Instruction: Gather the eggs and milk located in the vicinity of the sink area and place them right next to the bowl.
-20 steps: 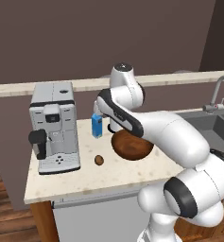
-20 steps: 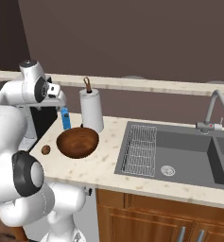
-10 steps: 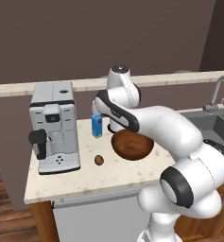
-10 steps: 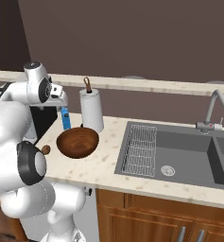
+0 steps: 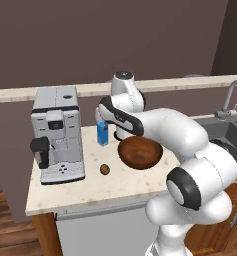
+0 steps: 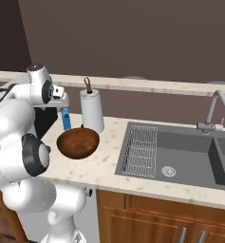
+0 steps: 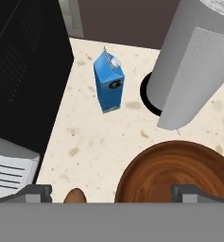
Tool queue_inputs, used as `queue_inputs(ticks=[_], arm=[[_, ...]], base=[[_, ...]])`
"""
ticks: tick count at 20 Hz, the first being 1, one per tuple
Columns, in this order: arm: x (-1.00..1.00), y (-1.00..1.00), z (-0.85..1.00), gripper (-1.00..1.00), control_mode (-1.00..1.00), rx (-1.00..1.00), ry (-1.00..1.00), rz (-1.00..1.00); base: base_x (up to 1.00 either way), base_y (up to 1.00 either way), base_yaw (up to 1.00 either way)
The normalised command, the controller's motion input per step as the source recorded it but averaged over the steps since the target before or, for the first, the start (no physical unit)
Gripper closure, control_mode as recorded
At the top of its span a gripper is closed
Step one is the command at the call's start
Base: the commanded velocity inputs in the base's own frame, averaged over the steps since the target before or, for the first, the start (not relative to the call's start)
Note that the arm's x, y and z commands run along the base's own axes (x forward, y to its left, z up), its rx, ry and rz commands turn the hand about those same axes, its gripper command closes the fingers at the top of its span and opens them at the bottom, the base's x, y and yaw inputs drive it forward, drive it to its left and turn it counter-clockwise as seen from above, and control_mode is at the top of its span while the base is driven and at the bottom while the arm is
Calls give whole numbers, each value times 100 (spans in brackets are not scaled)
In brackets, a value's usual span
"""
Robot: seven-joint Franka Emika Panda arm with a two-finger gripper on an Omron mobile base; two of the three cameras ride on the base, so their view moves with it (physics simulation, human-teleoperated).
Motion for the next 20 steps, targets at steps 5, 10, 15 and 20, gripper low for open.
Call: queue_inputs(ticks=[5, 10, 15, 20], arm=[[11, 2, -5, -100, -100, 0, 0, 0], [14, 6, -11, -100, -100, 0, 0, 0], [14, 8, -15, -100, -100, 0, 0, 0], [12, 2, -11, -100, -100, 0, 0, 0]], base=[[0, 0, 0], [0, 0, 0], [0, 0, 0], [0, 0, 0]])
